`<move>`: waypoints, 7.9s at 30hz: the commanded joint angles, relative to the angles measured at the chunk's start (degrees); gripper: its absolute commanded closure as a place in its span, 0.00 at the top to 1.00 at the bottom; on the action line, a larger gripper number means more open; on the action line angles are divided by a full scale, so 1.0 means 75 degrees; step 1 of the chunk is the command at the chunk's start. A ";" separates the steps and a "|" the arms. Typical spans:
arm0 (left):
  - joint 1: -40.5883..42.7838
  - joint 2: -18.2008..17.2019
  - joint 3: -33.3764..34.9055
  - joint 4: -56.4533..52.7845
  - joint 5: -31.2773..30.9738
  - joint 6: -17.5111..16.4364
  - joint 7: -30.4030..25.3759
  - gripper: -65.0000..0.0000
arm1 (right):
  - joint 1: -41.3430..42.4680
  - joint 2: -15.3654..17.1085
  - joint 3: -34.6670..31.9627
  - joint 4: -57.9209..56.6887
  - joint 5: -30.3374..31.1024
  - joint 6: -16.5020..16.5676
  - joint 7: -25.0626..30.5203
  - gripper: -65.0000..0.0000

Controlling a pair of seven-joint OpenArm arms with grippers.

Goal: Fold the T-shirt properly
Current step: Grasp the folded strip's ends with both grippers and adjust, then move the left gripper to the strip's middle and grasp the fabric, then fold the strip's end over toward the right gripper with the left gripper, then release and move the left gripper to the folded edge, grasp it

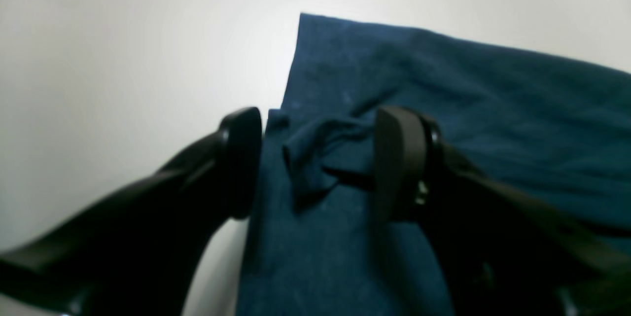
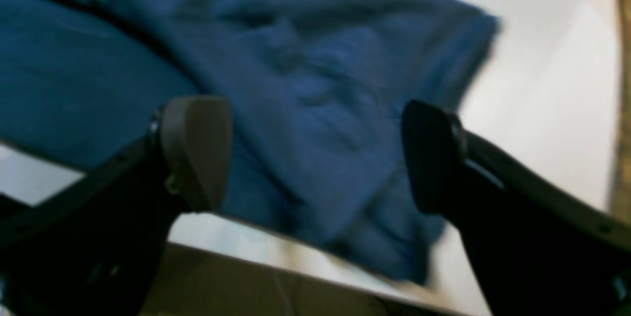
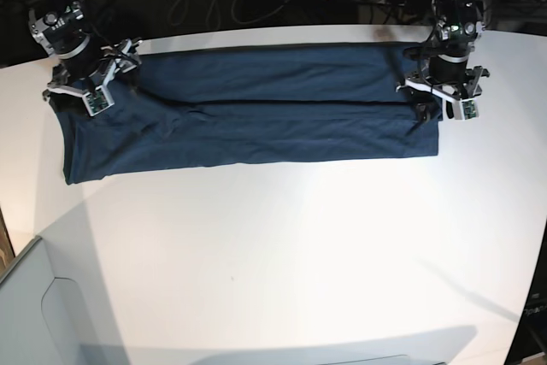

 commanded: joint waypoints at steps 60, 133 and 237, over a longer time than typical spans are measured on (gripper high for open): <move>-0.1211 0.1377 0.5771 -0.0340 0.0884 0.1106 -0.0176 0.00 | 0.0773 0.0581 0.0043 -0.2074 0.0041 0.0057 0.0178 0.81; -0.4177 0.2560 0.6287 -0.3047 -0.0159 0.1094 -0.0200 0.50 | 0.1031 0.0593 0.0020 -0.2098 0.0041 0.0057 0.0167 0.81; -0.0731 0.0088 0.3990 -0.0844 -0.2796 0.1036 -0.0118 0.69 | 0.2719 0.0663 0.2141 -0.3563 0.0111 0.0057 0.0108 0.82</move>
